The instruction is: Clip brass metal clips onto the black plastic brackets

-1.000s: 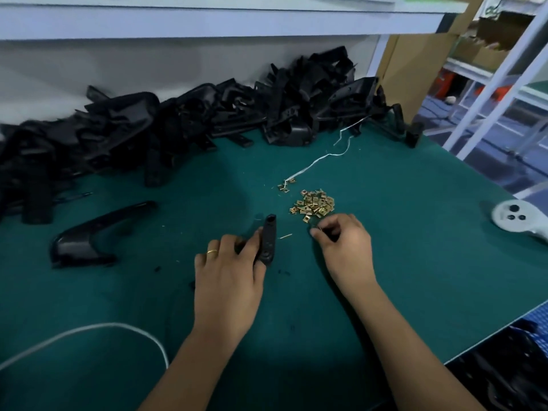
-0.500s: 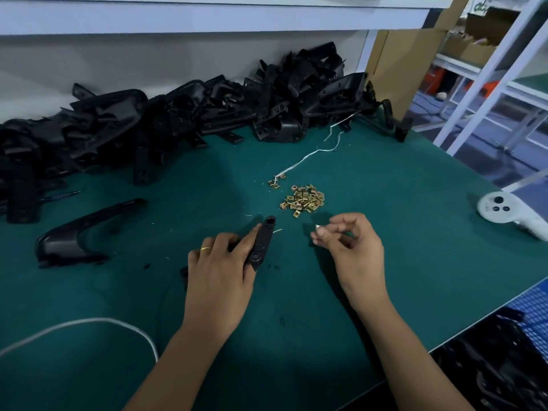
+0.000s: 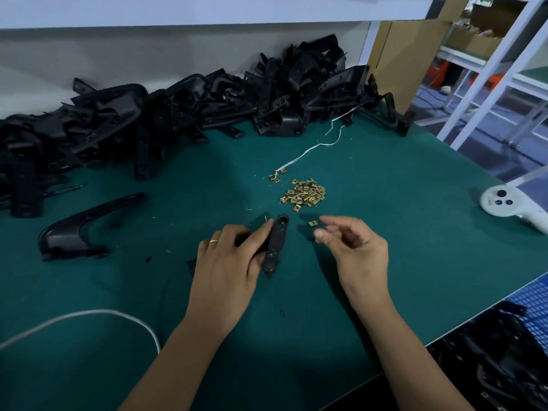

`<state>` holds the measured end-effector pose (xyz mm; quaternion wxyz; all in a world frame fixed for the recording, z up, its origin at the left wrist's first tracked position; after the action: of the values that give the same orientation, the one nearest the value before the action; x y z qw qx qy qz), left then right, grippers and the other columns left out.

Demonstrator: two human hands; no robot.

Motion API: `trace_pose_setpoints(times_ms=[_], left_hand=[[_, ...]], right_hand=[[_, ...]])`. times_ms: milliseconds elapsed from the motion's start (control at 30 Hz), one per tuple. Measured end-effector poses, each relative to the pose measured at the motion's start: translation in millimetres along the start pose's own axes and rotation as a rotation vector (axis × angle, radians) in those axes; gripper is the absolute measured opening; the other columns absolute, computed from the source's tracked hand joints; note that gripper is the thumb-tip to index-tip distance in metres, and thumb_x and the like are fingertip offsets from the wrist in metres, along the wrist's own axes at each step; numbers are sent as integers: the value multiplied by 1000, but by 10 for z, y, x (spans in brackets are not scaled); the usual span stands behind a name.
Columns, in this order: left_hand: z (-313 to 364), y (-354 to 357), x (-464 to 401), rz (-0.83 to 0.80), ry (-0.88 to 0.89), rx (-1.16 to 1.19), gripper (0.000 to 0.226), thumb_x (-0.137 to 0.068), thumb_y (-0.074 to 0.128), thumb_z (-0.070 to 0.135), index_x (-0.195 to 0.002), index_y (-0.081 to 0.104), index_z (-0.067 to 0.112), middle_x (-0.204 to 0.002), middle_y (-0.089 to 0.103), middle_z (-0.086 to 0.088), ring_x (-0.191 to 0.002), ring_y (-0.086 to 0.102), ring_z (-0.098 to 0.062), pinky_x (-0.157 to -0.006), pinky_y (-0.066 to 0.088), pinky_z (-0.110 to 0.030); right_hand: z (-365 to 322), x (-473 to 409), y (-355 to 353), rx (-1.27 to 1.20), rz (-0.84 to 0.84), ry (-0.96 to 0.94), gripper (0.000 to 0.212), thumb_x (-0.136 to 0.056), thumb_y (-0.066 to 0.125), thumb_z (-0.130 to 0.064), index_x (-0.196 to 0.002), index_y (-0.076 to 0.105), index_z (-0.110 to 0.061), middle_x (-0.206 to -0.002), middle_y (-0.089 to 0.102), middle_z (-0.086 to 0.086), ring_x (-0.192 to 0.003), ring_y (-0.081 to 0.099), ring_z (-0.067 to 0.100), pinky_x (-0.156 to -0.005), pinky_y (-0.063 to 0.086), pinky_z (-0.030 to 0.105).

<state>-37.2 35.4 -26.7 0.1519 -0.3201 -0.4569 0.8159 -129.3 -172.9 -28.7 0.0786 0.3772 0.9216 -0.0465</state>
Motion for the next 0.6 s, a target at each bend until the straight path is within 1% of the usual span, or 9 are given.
trace_pose_setpoints(times_ms=[67, 167, 233, 267, 333, 367, 433, 500, 600], left_hand=[[38, 8, 0, -36, 33, 36, 57, -96, 57, 30, -152, 46, 38, -116, 52, 1, -101, 56, -21, -90, 48, -43], [52, 28, -7, -72, 47, 50, 61, -97, 61, 29, -154, 43, 39, -119, 51, 0, -102, 56, -21, -90, 50, -43], [55, 33, -3, -79, 56, 49, 61, -96, 63, 27, -153, 44, 38, -118, 51, 0, -102, 56, -21, -90, 51, -44], [58, 33, 0, -80, 63, 46, 61, -96, 64, 27, -153, 44, 38, -118, 51, 0, -101, 56, -21, -89, 51, -44], [71, 32, 8, -82, 75, 43, 60, -97, 63, 28, -153, 45, 38, -118, 51, 1, -100, 56, -21, -88, 51, -44], [80, 36, 13, -84, 82, 45, 60, -97, 62, 28, -153, 44, 39, -118, 50, 1, -100, 56, -20, -88, 51, -43], [95, 50, 26, -92, 104, 46, 62, -96, 62, 30, -153, 42, 41, -117, 50, 2, -99, 55, -19, -86, 51, -41], [105, 67, 40, -108, 129, 46, 65, -95, 64, 30, -154, 40, 44, -117, 50, 3, -99, 55, -18, -85, 52, -39], [124, 79, 47, -111, 151, 47, 66, -94, 67, 31, -153, 41, 45, -117, 50, 3, -100, 56, -17, -83, 53, -39]], right_hand=[[7, 113, 12, -54, -28, 2, 25, -81, 87, -6, -99, 80, -23, -88, 75, 7, -79, 72, 24, -79, 60, 26], [25, 312, -11, -99, -30, 4, 16, -80, 89, -17, -90, 76, -20, -82, 76, 7, -71, 71, 21, -73, 58, 23], [36, 403, -31, -94, -28, 7, 15, -79, 88, -21, -89, 78, -20, -85, 77, 5, -74, 71, 18, -74, 56, 21], [40, 421, -36, -88, -31, 4, 14, -79, 88, -18, -90, 80, -20, -89, 78, 4, -79, 72, 16, -77, 56, 19], [51, 420, -32, -77, -45, 14, 18, -82, 84, -7, -94, 82, -20, -98, 79, 3, -88, 74, 14, -82, 56, 19], [52, 414, -20, -83, -56, 31, 21, -85, 81, -1, -96, 82, -18, -99, 79, 4, -91, 75, 15, -84, 57, 20], [46, 410, 11, -134, -88, 61, 20, -90, 74, 3, -101, 80, -11, -96, 79, 10, -90, 77, 23, -84, 60, 25], [32, 412, 28, -221, -105, 93, 17, -92, 71, 2, -106, 77, -4, -95, 78, 16, -88, 78, 32, -81, 62, 30], [5, 412, 34, -330, -126, 150, 18, -91, 72, -2, -108, 76, 0, -99, 78, 22, -89, 77, 39, -80, 64, 36]])
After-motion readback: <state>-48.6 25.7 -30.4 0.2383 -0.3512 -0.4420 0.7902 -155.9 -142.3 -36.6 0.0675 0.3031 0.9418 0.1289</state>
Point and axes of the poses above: each hand's wrist, its own x-axis away from the middle knuckle, its own y-axis out of the palm, z = x × y, the point moved 5 cm from there along -x, towards the middle knuckle
